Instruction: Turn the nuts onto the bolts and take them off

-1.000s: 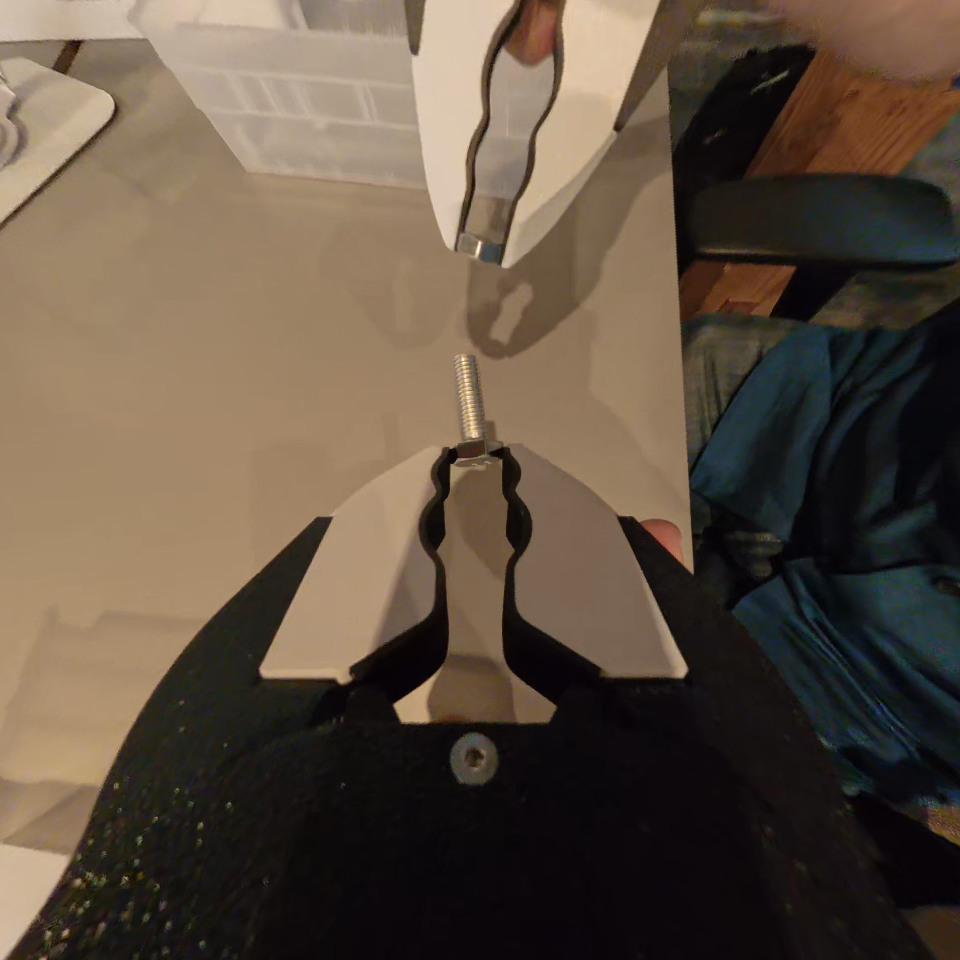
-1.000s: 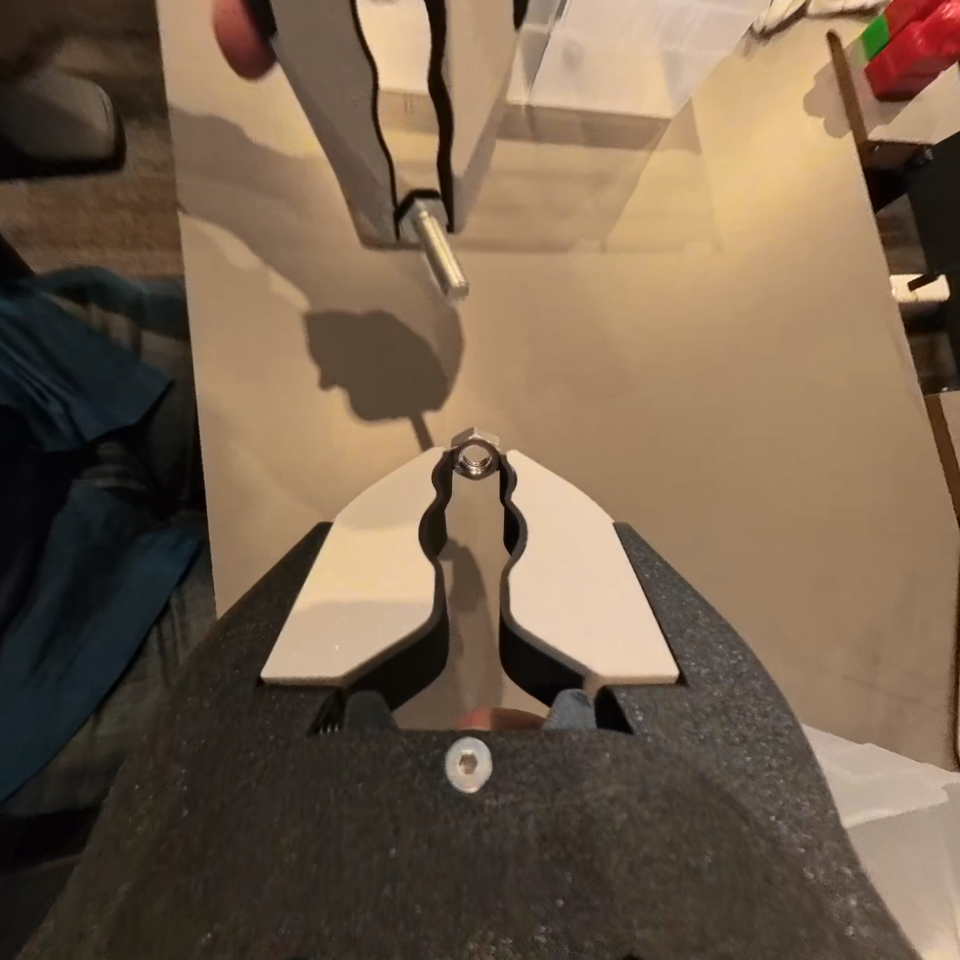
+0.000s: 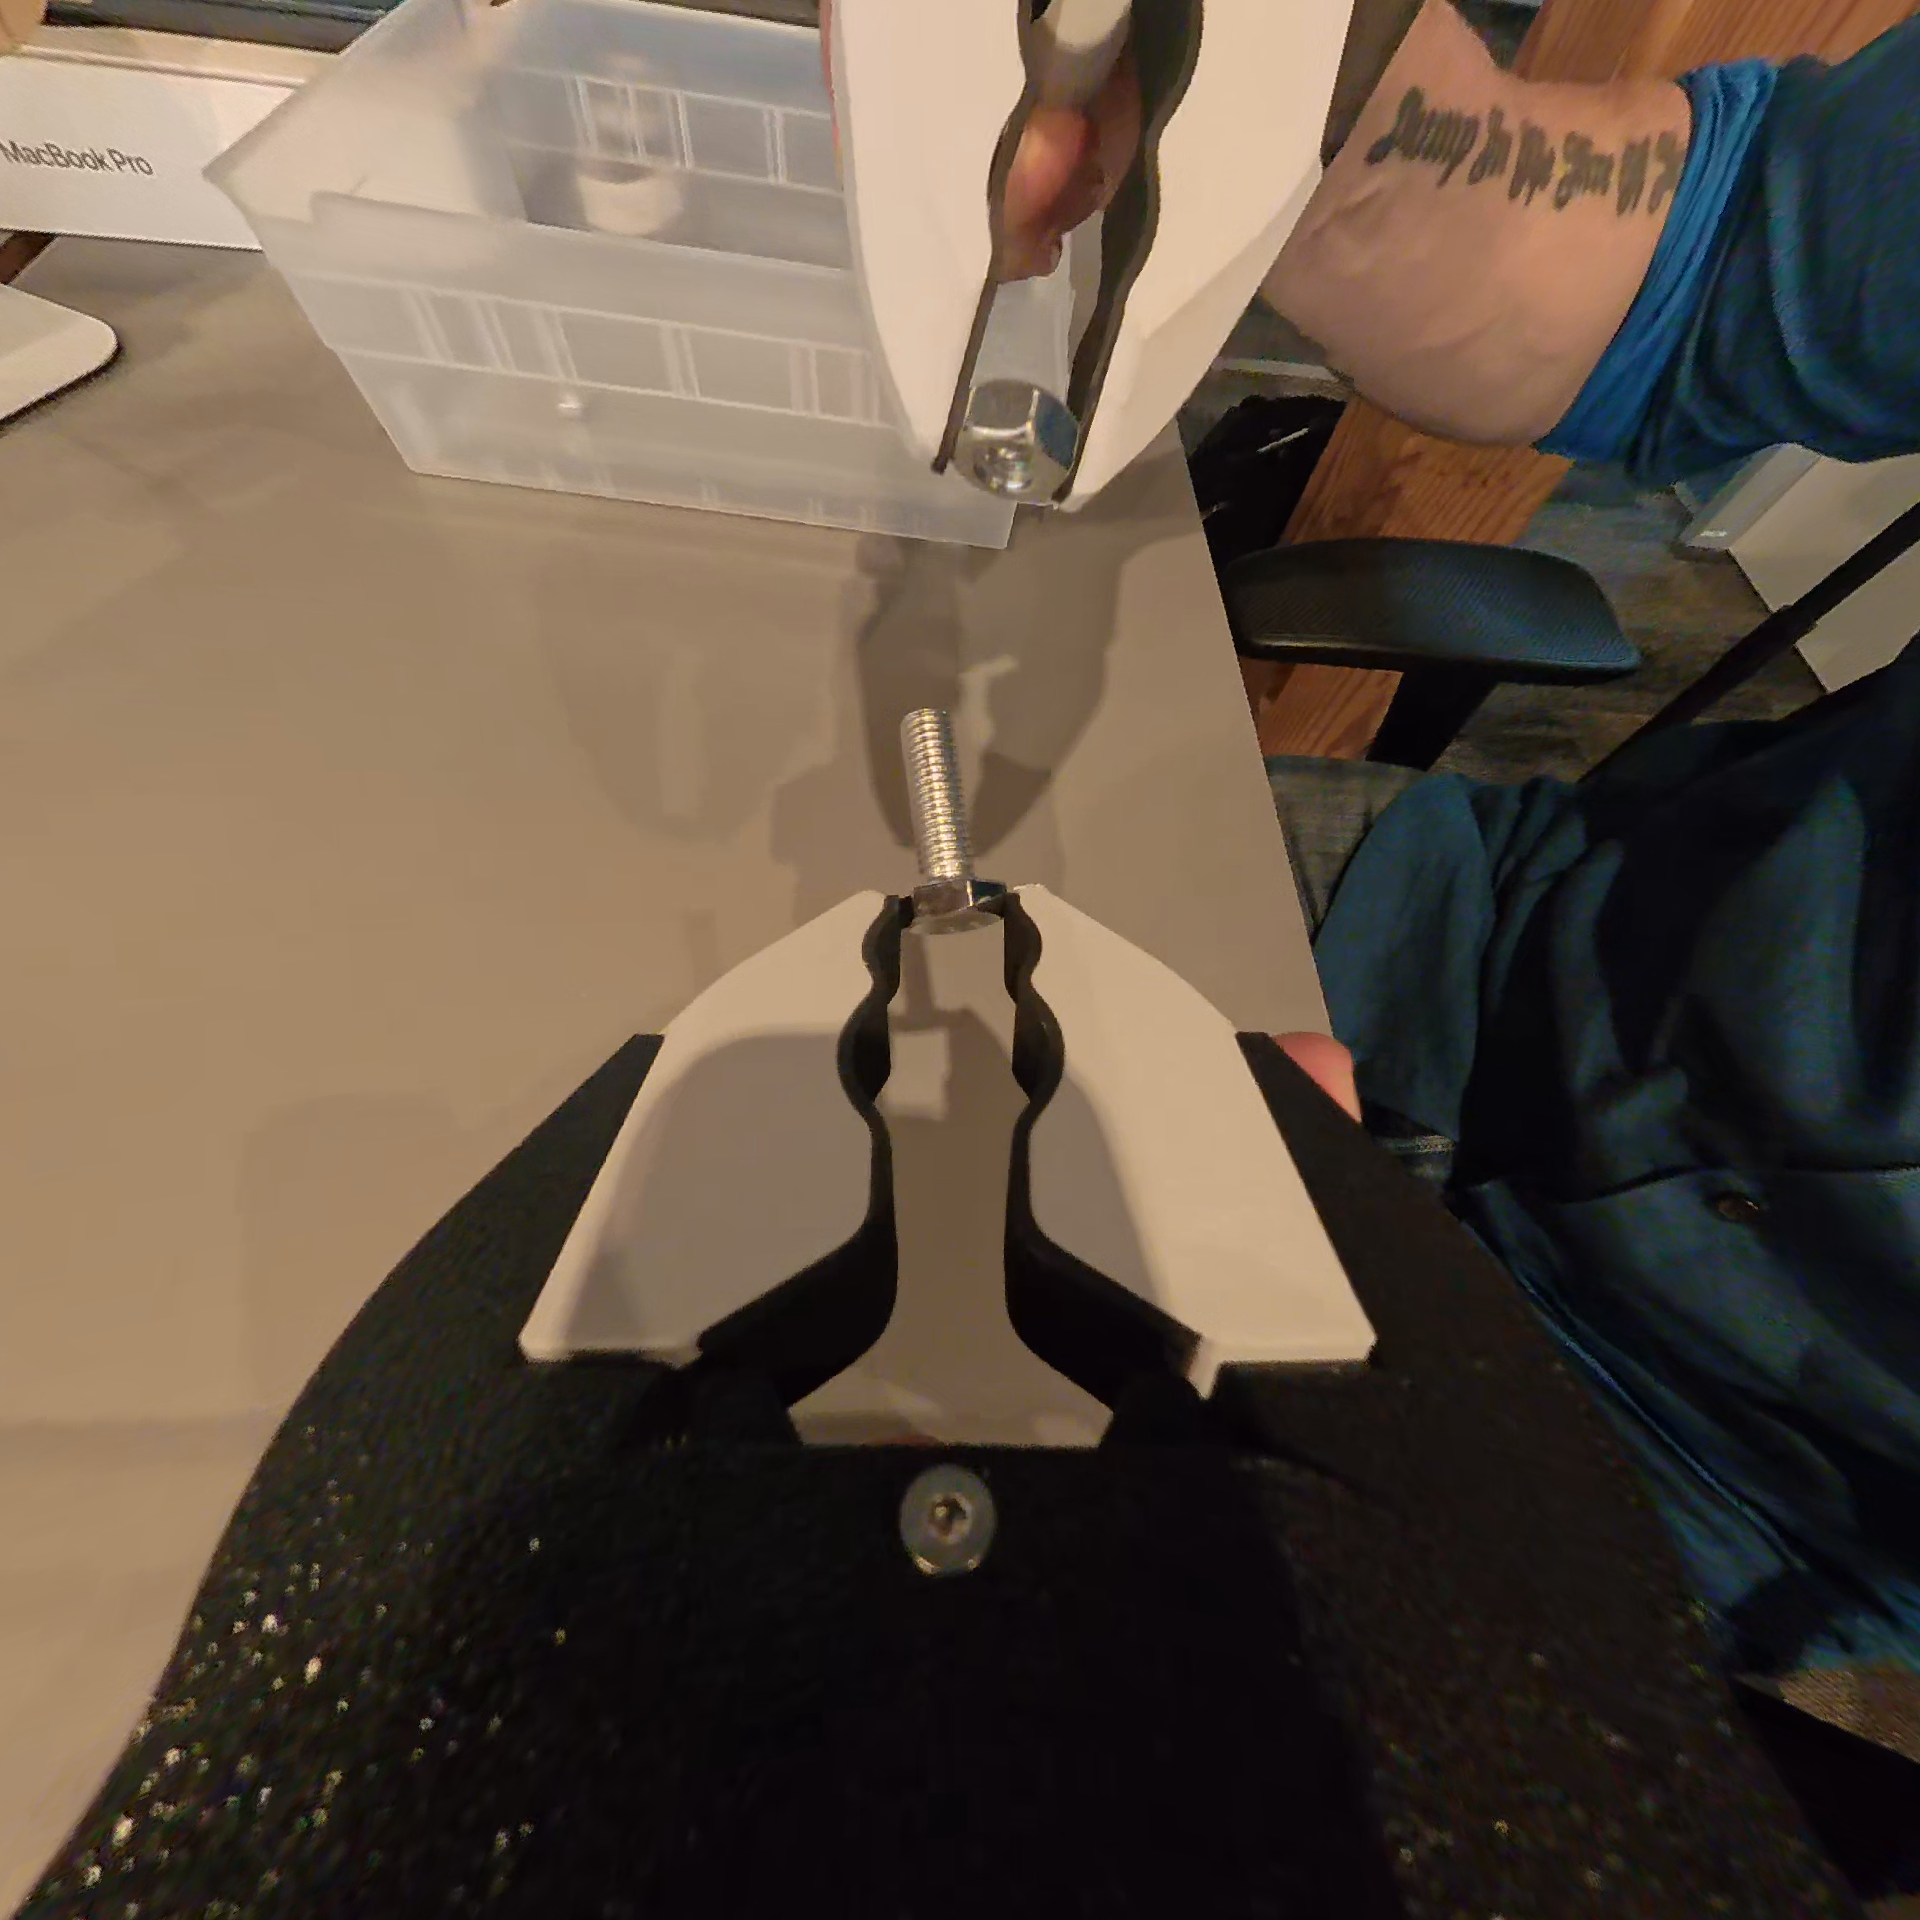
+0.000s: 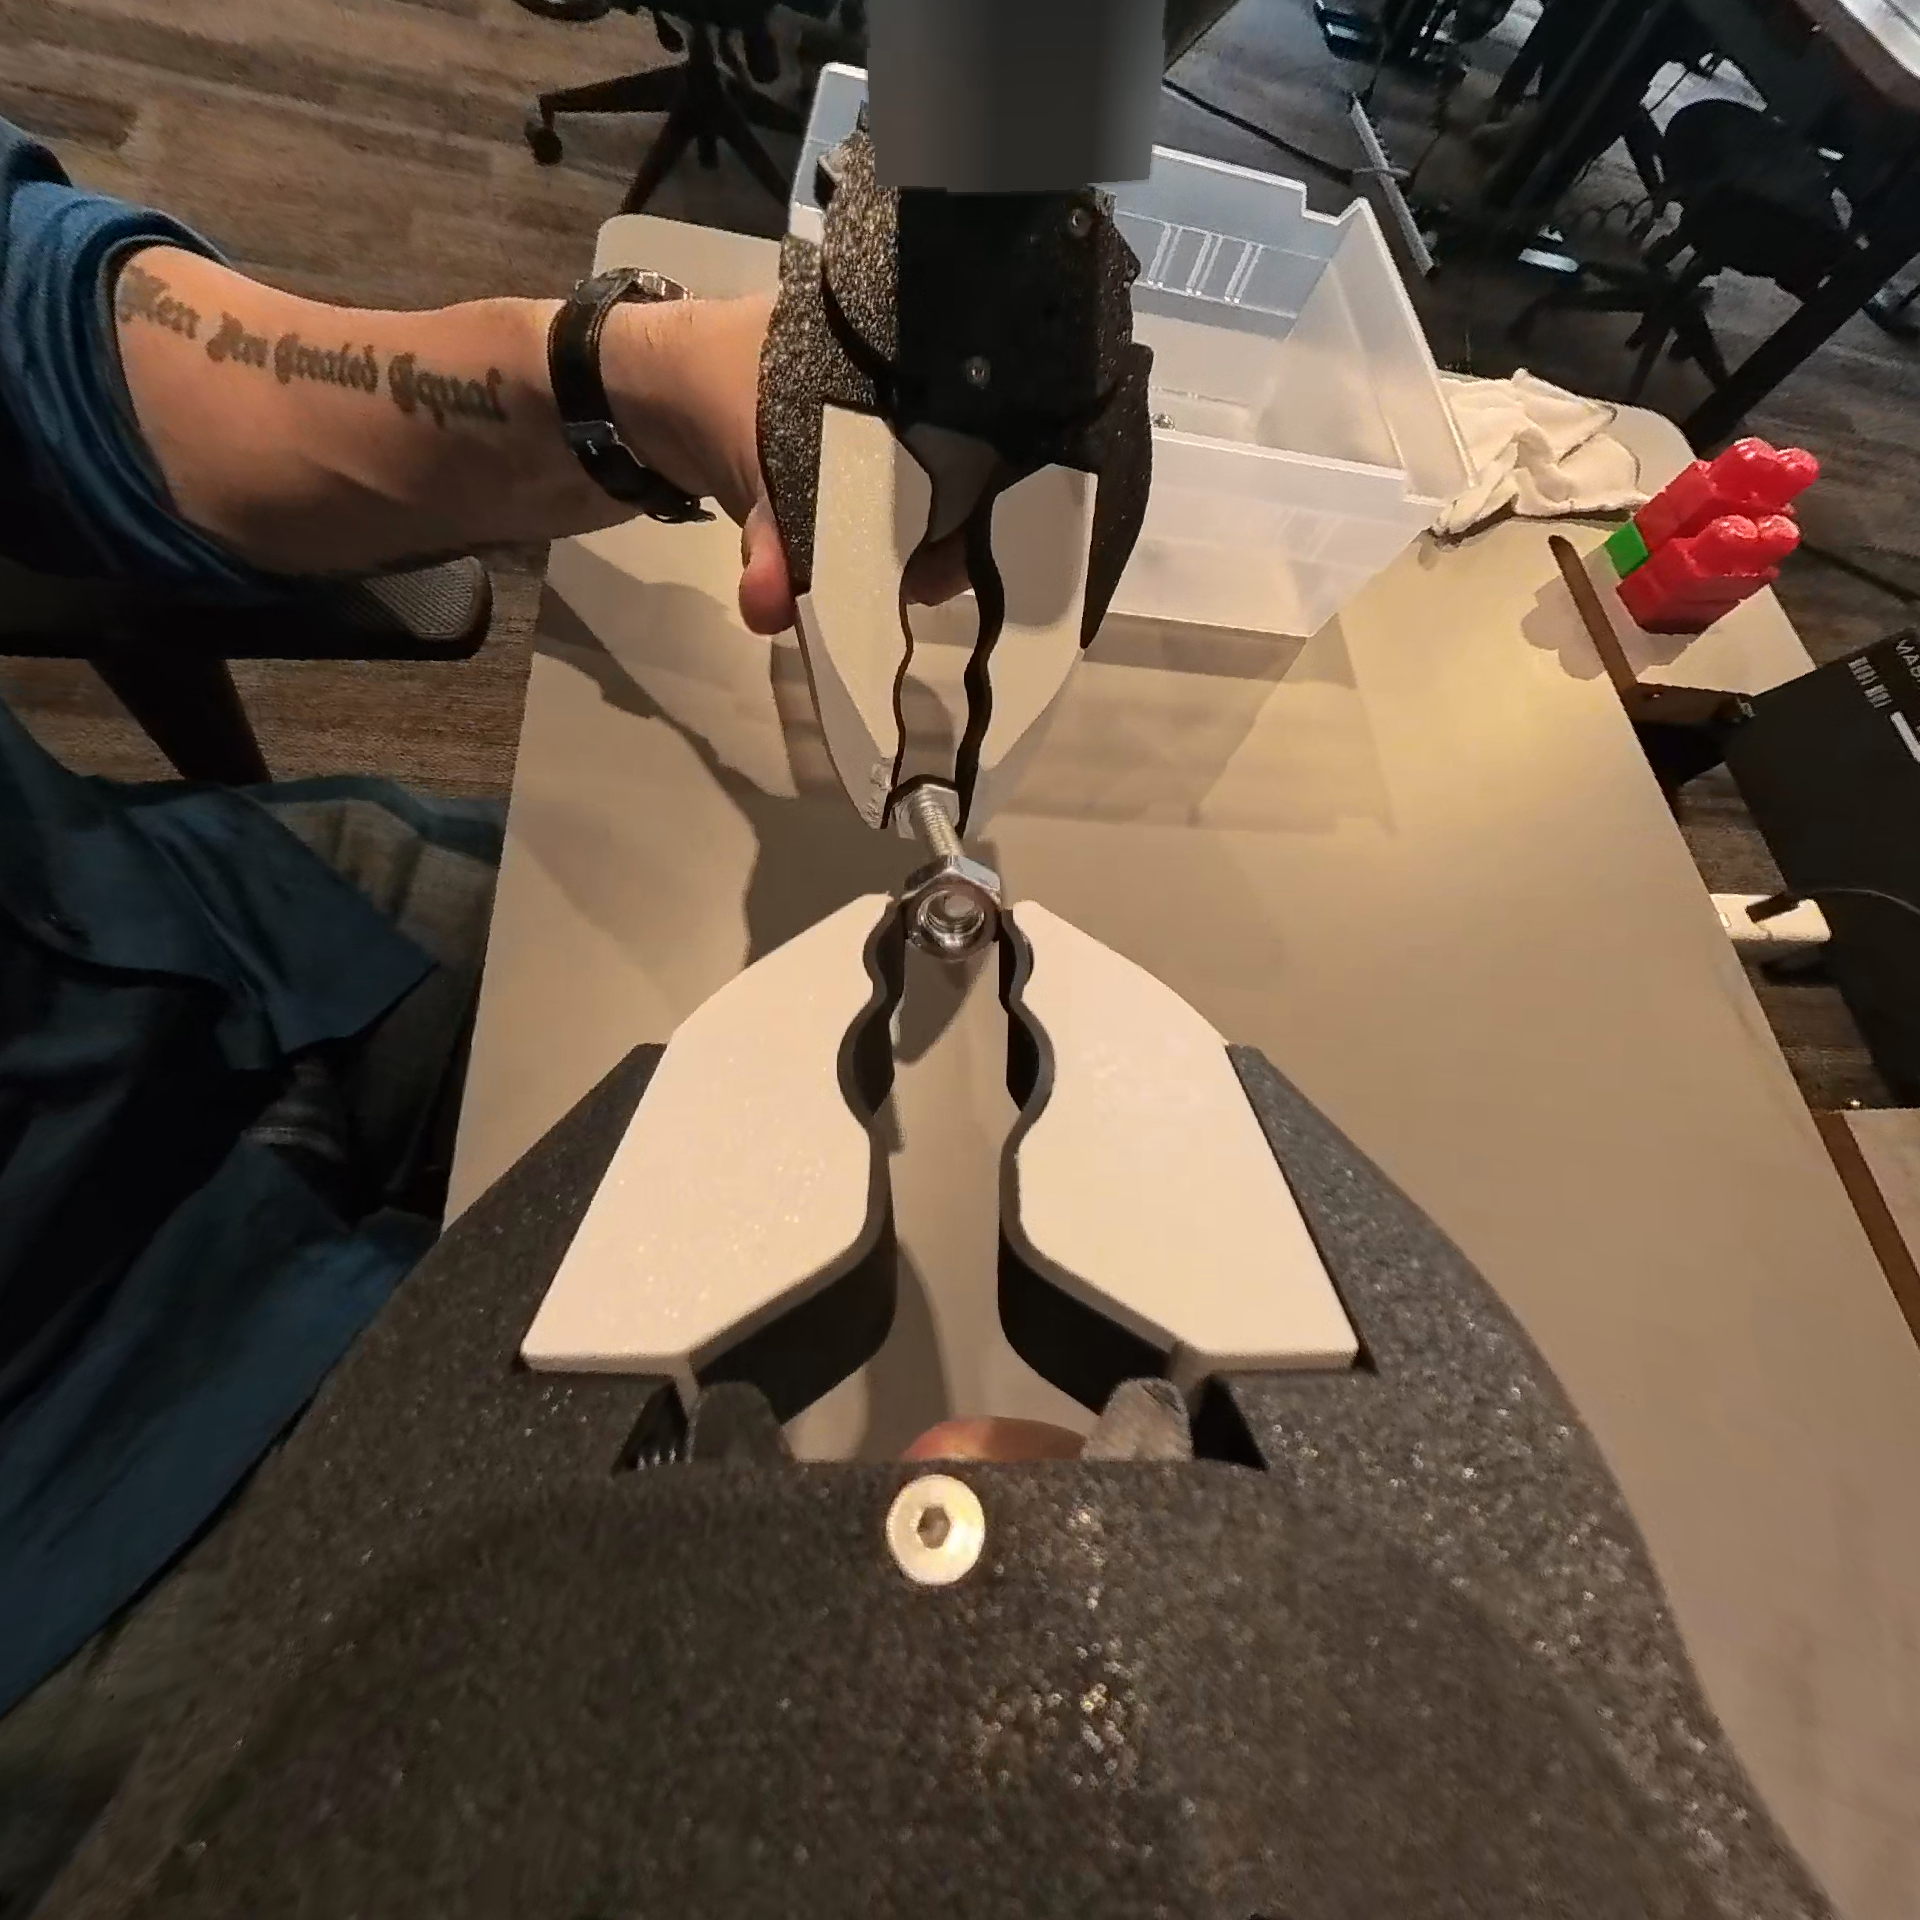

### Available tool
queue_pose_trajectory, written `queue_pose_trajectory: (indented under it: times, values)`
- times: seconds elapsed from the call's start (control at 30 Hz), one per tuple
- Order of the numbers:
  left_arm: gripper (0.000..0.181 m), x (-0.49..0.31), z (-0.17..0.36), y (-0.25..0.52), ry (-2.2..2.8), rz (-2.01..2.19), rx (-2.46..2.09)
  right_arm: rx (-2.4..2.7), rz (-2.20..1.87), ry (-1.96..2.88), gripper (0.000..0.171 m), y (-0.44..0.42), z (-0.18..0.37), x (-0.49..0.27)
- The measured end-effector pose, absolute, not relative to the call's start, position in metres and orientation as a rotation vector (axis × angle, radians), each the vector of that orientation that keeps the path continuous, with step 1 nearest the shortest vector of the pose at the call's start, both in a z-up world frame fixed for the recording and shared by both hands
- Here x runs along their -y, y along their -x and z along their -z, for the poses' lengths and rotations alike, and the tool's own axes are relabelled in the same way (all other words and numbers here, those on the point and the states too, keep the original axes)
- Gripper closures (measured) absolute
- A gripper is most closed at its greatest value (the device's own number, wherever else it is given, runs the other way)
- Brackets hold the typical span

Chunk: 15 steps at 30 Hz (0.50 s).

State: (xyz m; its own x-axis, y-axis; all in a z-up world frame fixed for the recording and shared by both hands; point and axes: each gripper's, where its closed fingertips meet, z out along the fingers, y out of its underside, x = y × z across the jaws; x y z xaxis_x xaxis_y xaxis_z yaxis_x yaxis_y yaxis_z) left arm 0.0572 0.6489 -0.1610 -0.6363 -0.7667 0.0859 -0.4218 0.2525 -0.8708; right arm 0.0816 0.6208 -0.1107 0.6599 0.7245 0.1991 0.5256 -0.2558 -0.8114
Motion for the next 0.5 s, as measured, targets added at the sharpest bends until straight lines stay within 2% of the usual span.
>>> queue_pose_trajectory:
  times: [0.5]
  values:
    - [0.163,-0.647,0.148,-0.052,1.053,1.493,-2.131,1.127,-0.222,1.845,0.155,-0.071,0.086,-0.615]
